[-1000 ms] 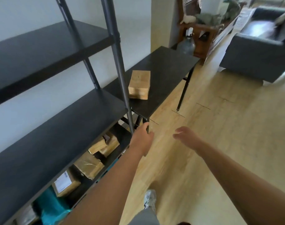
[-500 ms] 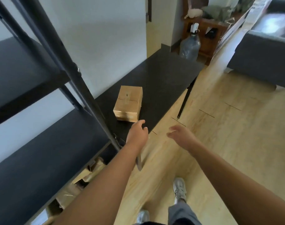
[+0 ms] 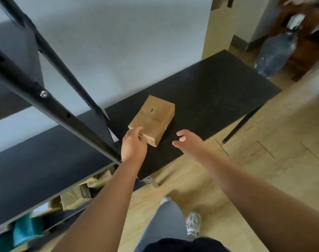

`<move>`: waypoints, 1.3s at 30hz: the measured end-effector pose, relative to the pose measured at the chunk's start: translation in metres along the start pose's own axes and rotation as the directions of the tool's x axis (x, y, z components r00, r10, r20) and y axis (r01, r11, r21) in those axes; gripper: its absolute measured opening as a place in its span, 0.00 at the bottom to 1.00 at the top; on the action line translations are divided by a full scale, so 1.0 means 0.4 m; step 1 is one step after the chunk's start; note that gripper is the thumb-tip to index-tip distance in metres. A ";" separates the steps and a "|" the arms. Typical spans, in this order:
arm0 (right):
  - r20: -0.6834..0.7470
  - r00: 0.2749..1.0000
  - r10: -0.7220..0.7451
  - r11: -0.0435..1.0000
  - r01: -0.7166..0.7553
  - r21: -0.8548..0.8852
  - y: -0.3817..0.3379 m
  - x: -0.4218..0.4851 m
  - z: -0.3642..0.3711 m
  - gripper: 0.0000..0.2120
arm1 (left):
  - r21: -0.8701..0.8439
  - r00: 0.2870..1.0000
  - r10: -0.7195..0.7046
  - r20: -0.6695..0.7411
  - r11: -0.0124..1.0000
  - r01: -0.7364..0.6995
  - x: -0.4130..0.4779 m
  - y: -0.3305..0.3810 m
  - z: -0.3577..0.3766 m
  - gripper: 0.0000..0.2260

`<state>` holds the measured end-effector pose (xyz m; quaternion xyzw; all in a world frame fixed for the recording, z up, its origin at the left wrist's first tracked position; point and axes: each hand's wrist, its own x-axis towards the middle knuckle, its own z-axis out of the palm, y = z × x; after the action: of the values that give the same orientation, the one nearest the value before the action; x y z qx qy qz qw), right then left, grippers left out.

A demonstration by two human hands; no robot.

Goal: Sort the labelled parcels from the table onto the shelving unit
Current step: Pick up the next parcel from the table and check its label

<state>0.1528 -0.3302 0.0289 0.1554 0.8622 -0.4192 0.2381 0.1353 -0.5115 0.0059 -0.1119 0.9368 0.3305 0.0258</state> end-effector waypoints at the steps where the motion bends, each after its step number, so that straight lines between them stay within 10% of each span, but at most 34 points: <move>1: 0.026 1.000 -0.017 1.000 0.017 -0.021 -0.013 0.021 0.003 0.25 | 0.034 1.000 0.008 -0.003 0.999 -0.008 0.015 -0.007 0.002 0.18; 9: 0.147 0.988 -0.048 0.987 0.069 -0.142 -0.102 0.174 0.021 0.29 | 0.105 0.984 -0.169 0.059 0.981 0.162 0.185 -0.019 0.005 0.22; 22: 0.080 0.996 -0.029 0.987 0.041 -0.153 -0.155 0.361 0.004 0.26 | -0.390 0.809 -0.546 0.217 0.711 0.585 0.293 -0.036 0.070 0.16; 35: 0.232 0.968 -0.092 0.989 0.116 -0.091 -0.163 0.423 -0.043 0.27 | -0.713 0.846 -0.499 0.188 0.523 0.467 0.258 0.022 0.021 0.16; 39: 0.316 0.945 -0.087 0.977 0.143 -0.156 -0.157 0.438 -0.062 0.27 | -0.677 0.890 -0.444 0.099 0.626 0.387 0.255 0.066 0.030 0.13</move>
<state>-0.0305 -0.3359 -0.0119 0.0157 0.8560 -0.3732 0.3575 0.0297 -0.5038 0.0004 -0.3393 0.6982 0.6300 0.0222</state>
